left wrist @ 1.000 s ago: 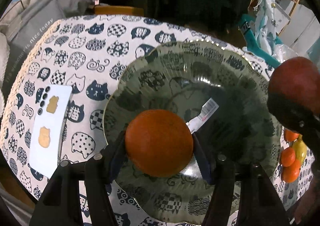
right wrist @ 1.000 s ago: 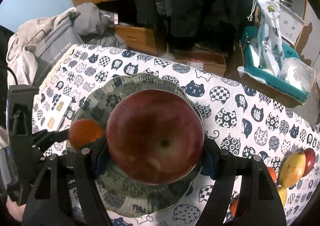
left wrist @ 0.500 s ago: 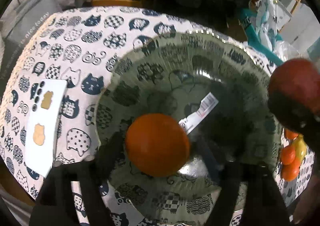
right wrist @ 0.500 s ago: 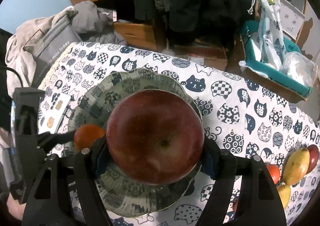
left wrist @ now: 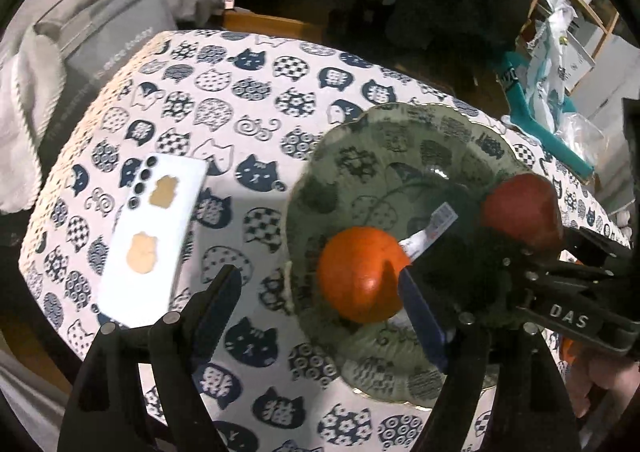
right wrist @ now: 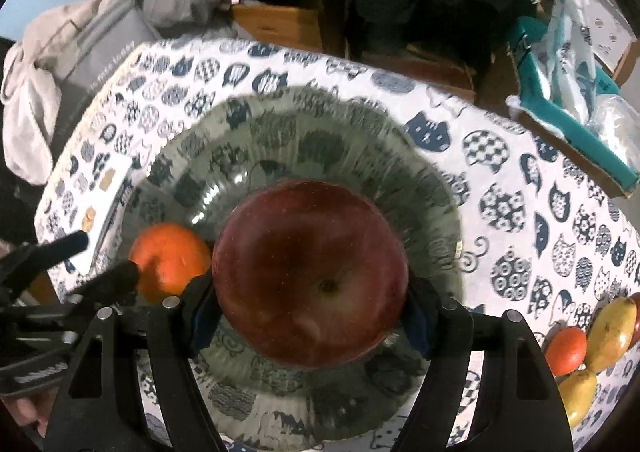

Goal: Organize fruits
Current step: 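Lower the orange into the glass bowl with the left tool while the right tool lowers the apple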

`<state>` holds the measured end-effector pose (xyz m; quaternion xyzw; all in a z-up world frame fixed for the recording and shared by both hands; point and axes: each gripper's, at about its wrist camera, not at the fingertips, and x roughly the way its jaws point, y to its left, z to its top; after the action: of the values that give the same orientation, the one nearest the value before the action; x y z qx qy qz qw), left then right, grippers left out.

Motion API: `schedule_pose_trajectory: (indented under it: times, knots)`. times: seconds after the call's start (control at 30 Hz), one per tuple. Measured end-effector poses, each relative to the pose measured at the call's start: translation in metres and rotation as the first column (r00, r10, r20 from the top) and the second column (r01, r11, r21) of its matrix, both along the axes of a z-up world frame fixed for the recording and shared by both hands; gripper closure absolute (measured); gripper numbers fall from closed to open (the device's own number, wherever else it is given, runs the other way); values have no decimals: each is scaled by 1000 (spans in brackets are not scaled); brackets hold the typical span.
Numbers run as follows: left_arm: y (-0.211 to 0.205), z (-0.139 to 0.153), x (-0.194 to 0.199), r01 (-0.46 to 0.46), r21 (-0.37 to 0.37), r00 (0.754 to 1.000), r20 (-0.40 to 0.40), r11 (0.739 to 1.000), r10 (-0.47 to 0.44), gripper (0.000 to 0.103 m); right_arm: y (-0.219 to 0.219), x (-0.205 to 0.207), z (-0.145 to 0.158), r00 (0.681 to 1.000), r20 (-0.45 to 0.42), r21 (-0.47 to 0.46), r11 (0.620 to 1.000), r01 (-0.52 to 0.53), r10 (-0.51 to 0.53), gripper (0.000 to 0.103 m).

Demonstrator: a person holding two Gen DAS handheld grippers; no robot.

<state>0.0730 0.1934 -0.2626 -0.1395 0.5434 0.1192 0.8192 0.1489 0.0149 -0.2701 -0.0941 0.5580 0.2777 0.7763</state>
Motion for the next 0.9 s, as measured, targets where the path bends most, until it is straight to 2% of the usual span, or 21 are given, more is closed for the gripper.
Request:
schedule_pose_trajectory:
  times: [0.5, 0.73, 0.9]
  knots:
    - [9, 3, -14, -17, 4, 1000, 0, 1000, 17, 21, 22, -5, -24, 998, -46, -77, 996, -45, 41, 26]
    - [10, 11, -18, -22, 1, 1000, 13, 1000, 22, 21, 19, -1, 3, 1000, -4, -4, 1000, -16, 16, 20]
    - [4, 24, -20, -7, 3, 999, 42, 1000, 7, 21, 14, -1, 31, 999, 32, 52, 999, 4, -6, 20]
